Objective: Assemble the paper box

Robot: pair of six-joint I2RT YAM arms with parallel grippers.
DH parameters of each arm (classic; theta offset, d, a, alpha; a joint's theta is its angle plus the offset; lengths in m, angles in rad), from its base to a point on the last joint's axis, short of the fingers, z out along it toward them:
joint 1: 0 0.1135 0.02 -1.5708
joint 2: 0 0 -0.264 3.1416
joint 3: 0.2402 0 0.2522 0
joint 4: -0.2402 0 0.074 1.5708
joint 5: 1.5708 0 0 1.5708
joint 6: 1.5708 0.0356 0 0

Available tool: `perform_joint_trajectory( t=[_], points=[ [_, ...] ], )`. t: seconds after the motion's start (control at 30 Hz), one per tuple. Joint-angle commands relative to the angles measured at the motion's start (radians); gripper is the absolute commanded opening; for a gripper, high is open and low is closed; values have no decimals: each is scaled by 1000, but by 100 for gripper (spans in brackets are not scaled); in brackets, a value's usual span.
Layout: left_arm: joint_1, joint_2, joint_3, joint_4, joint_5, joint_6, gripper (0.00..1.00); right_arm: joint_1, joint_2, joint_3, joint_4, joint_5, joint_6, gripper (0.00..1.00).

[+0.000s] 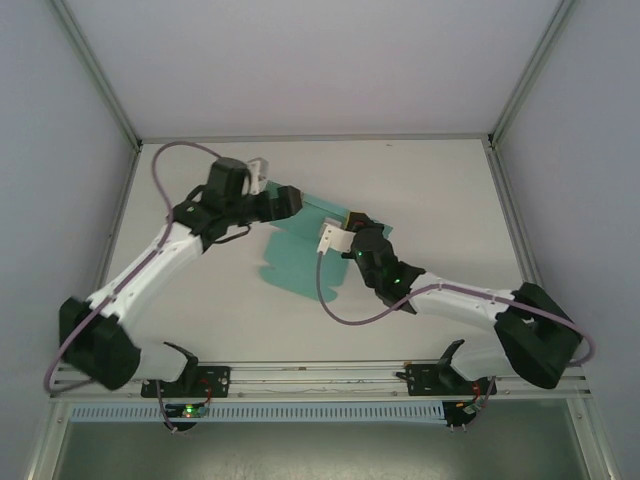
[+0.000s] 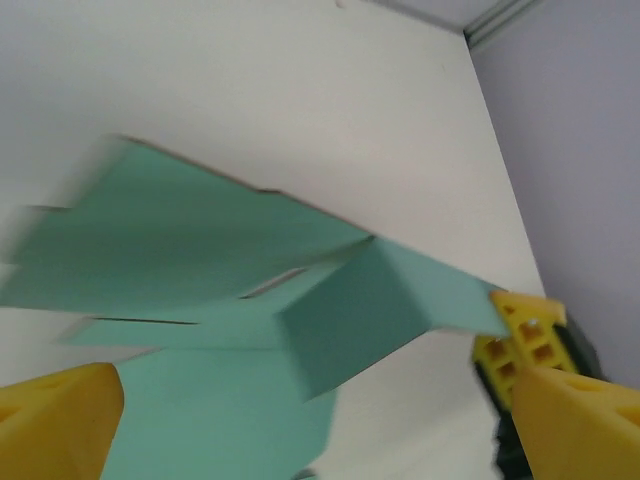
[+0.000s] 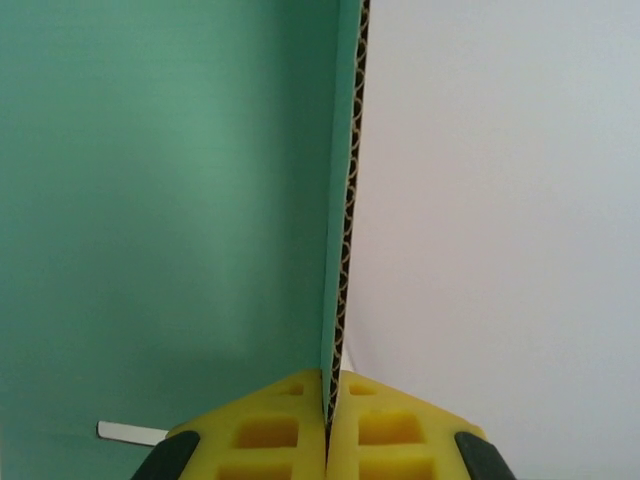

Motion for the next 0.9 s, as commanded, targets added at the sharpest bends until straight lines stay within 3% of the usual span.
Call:
perform_joint_trajectory(
  t=[0.0, 0.1, 0.17, 0.27, 0.33, 0.57, 0.87],
  points=[
    [125, -87, -118, 6, 37, 185, 100, -69, -65, 38, -242, -258, 82, 0],
    [230, -106, -224, 126, 201, 242, 100, -159, -91, 84, -335, -462, 159, 0],
    [238, -75, -243, 168, 277, 296, 100, -217, -89, 132, -414, -605, 209, 0],
    [238, -3, -259, 250, 448, 348, 100, -265, -57, 199, -508, -734, 238, 0],
    [236, 30, -267, 273, 511, 380, 96, -273, -34, 219, -530, -749, 246, 0],
    [218, 90, -334, 406, 591, 402, 93, -318, 2, 240, -532, -856, 283, 0],
    [180, 135, -324, 330, 599, 460, 71, -362, 13, 265, -534, -934, 339, 0]
  ],
)
